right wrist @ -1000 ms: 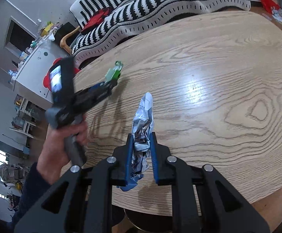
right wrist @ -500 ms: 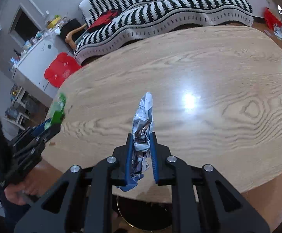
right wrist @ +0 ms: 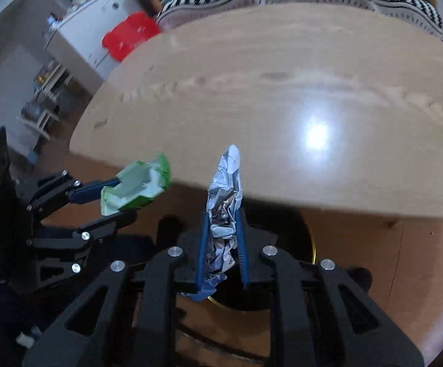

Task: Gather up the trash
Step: 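Carry tray and foil over the black bin and open both tools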

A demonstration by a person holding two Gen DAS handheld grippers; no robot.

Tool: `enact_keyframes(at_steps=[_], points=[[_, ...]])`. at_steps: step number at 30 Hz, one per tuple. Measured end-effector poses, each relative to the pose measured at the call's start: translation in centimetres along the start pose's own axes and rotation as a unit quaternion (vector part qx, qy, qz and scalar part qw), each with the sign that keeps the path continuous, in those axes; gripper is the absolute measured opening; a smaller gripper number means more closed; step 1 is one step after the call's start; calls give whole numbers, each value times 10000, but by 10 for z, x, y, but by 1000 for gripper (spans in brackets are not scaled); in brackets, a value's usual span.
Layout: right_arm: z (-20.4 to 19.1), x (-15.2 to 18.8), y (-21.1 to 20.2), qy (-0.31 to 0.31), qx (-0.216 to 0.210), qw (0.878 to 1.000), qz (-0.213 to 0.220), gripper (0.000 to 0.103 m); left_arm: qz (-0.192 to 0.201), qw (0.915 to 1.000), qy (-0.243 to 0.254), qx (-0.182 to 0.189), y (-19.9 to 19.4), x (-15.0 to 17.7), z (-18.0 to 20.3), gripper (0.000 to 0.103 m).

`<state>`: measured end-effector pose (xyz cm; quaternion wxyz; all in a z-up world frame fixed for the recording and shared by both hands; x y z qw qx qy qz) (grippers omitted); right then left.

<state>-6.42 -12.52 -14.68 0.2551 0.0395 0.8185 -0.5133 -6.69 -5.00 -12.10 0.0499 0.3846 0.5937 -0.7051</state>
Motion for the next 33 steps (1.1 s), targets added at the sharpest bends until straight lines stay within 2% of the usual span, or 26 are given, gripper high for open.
enact_keyframes(at_steps=[3, 7, 33], points=[[1, 14, 8, -65, 24, 9997, -223, 18, -177, 9996, 168, 170, 10, 9, 12, 36], [4, 13, 5, -59, 38, 9998, -192, 18, -371, 9991, 69, 208, 20, 11, 11, 36], [-1, 11, 4, -97, 132, 9997, -153, 18, -449, 9988, 131, 132, 31, 2, 10, 37]])
Point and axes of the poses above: each gripper's, at about its wrist camera, not at the fingertips, and y roughly the way its jaws point, z to its right, x to its underside, the point moved 8 cm from there along y, roughly the way its jaws point, and after that the axes turned 4 degrees about z, right-handed, at the moved point
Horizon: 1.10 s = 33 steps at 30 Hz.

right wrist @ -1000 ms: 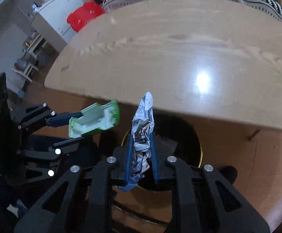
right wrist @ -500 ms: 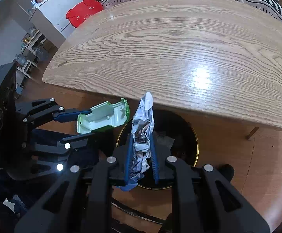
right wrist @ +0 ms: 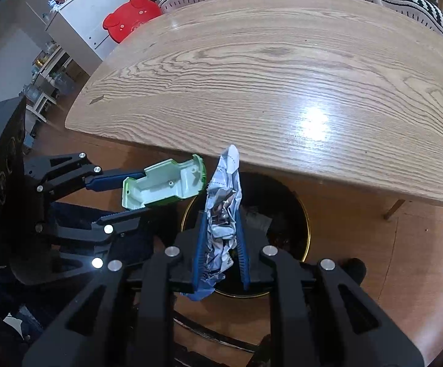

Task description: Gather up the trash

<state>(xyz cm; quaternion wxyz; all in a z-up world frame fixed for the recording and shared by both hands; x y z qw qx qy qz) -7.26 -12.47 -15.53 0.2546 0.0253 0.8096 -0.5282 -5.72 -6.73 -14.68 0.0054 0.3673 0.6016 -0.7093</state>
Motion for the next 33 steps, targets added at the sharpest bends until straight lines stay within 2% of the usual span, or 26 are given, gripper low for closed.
enact_keyframes(at_steps=[1, 3, 4, 6, 7, 8, 11, 15, 16, 17, 23, 25, 28, 33], points=[[1, 0, 0, 26, 5, 10000, -4, 22, 4, 10000, 4, -12, 0, 0, 0, 38], [4, -1, -1, 58, 46, 10000, 2, 25, -1, 10000, 18, -44, 1, 0, 1, 48], [5, -2, -1, 81, 50, 10000, 19, 27, 11, 10000, 14, -59, 1, 0, 1, 58], [6, -3, -3, 115, 53, 9999, 59, 41, 61, 9999, -1, -98, 0, -1, 0, 67], [7, -4, -4, 119, 64, 9999, 92, 55, 74, 9999, -3, -110, 0, -2, 0, 71], [7, -6, -7, 108, 74, 9998, 141, 60, 88, 9999, -5, -122, -1, -3, 0, 74], [7, -8, -10, 95, 72, 9997, 199, 61, 117, 9998, -11, -135, -2, -4, 1, 79], [11, -14, -16, 155, 112, 9993, 327, 67, 238, 9995, -13, -208, -7, -12, 0, 84], [12, -16, -19, 173, 142, 9990, 399, 72, 289, 9993, -19, -218, -9, -15, -1, 85], [14, -22, -24, 203, 202, 9982, 532, 79, 390, 9990, -45, -235, -13, -21, -3, 87], [34, -58, -53, 390, 588, 9896, 1253, 91, 881, 9942, -433, -436, -33, -54, -27, 92], [43, -72, -61, 451, 821, 9851, 1440, 94, 1019, 9907, -670, -603, -39, -66, -44, 93], [53, -95, -68, 417, 1237, 9770, 1689, 95, 1136, 9847, -1005, -856, -45, -85, -72, 94], [71, -137, -82, 310, 1852, 9589, 2129, 95, 1400, 9685, -1366, -1542, -50, -114, -126, 95]])
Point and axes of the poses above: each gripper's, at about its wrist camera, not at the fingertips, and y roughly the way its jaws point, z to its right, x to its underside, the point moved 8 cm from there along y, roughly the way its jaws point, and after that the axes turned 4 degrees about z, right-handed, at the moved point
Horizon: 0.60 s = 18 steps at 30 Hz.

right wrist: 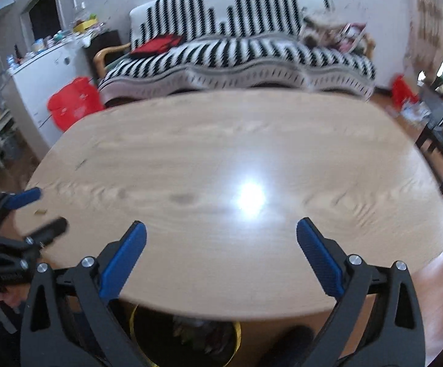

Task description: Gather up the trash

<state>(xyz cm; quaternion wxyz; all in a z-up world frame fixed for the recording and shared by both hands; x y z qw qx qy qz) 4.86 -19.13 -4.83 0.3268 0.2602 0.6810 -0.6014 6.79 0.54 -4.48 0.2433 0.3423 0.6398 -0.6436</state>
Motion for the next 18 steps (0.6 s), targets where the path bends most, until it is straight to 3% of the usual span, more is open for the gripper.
enact_keyframes(at_steps=[6, 10, 18], points=[[8, -32, 15, -283, 550, 9970, 465, 96, 83, 9982, -377, -467, 28, -25, -37, 95], [9, -40, 28, -213, 447, 9977, 460, 96, 55, 9972, -408, -618, 39, -26, -47, 95], [2, -36, 35, -156, 299, 9990, 304, 96, -269, 9968, -577, -480, 47, -10, -51, 95]])
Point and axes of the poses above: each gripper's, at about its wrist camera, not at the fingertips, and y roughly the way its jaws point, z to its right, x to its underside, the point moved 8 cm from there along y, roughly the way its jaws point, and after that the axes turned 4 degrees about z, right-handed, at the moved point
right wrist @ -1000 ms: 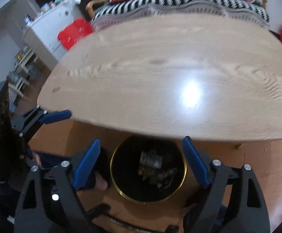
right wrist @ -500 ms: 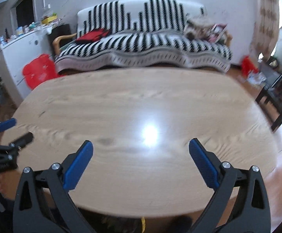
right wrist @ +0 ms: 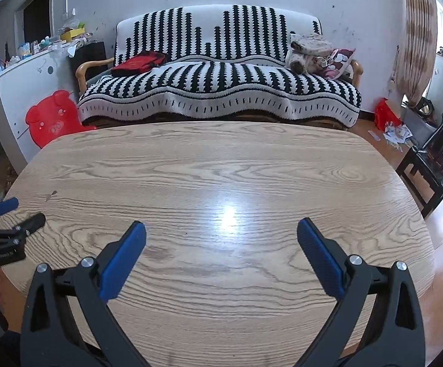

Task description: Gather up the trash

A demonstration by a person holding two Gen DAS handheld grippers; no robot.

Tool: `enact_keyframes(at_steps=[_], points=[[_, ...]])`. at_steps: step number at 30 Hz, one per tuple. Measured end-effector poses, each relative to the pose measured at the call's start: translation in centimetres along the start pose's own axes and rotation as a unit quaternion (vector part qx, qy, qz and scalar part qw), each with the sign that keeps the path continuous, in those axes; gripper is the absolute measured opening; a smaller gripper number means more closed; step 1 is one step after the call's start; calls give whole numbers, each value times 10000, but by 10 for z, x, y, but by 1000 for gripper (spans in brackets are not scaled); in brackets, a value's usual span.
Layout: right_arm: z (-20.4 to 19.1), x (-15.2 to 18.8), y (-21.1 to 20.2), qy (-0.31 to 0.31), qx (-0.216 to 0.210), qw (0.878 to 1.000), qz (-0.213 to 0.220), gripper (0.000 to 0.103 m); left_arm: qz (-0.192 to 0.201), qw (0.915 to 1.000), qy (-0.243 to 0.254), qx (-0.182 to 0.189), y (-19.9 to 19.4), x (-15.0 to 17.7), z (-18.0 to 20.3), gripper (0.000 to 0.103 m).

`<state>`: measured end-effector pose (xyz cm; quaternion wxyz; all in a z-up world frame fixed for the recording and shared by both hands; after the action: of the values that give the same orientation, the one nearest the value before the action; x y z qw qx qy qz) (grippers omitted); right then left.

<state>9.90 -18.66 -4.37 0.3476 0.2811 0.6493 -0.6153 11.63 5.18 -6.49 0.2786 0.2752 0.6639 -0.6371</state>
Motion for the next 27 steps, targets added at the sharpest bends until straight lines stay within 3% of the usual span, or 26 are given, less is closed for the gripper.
enact_keyframes(at_steps=[5, 27], points=[[-6, 4, -4, -68, -52, 10000, -14, 96, -184, 9997, -124, 64, 0, 12, -4, 95], [-1, 4, -4, 170, -145, 9997, -77, 96, -202, 9998, -3, 80, -4, 18, 2, 95]])
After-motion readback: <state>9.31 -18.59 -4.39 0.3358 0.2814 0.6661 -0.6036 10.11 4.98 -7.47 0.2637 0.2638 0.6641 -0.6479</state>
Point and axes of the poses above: each gripper's, at about its wrist camera, not at the fingertips, and y roughly the way its jaws point, z to its right, x to its underside, the point moved 8 cm from there along y, roughly the way its jaws point, and after that the axes turned 4 degrees about z, right-handed, at the moved point
